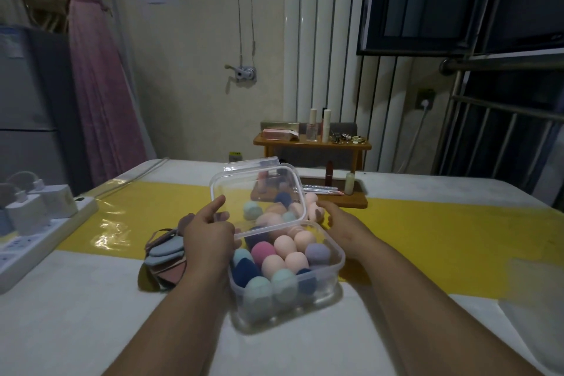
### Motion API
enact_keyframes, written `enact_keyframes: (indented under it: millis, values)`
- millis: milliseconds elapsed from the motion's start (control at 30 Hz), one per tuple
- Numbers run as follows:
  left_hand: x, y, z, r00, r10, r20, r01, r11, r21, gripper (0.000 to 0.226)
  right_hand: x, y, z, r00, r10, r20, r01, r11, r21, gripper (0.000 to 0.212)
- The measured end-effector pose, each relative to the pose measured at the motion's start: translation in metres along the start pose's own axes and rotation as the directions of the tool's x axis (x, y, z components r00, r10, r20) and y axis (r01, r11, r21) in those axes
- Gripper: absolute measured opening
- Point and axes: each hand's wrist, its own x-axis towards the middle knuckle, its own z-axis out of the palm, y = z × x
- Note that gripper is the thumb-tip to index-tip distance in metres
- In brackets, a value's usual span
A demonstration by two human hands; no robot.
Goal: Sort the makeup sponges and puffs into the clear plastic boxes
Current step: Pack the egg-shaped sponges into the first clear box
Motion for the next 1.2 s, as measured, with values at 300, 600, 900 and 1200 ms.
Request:
enact_keyframes:
  millis: [300, 600, 900, 1200]
  values:
    - [0.001, -0.001, 0.0, 1.0, 0.003, -0.002, -0.003, 1.0, 0.004, 0.064, 0.008, -0.007, 0.004, 0.996, 0.093, -0.008, -0.092, 0.992, 0.085, 0.036]
    - [-0.002, 0.0, 0.002, 0.999, 0.012, 0.033, -0.012, 1.0, -0.003, 0.066, -0.042, 0.009, -0.023, 0.892, 0.129, -0.434, 0.112, 0.866, 0.487, 0.013]
    - [-0.001, -0.004, 0.004, 0.996, 0.043, 0.083, -0.045, 0.999, 0.029, 0.07, -0.076, -0.01, -0.034, 0.951, -0.225, -0.211, 0.306, 0.777, 0.55, 0.035]
    - [-0.003, -0.004, 0.006, 0.996, 0.03, 0.079, -0.032, 0.999, 0.024, 0.071, -0.093, -0.016, -0.048, 0.957, -0.288, 0.025, 0.278, 0.943, 0.184, 0.008]
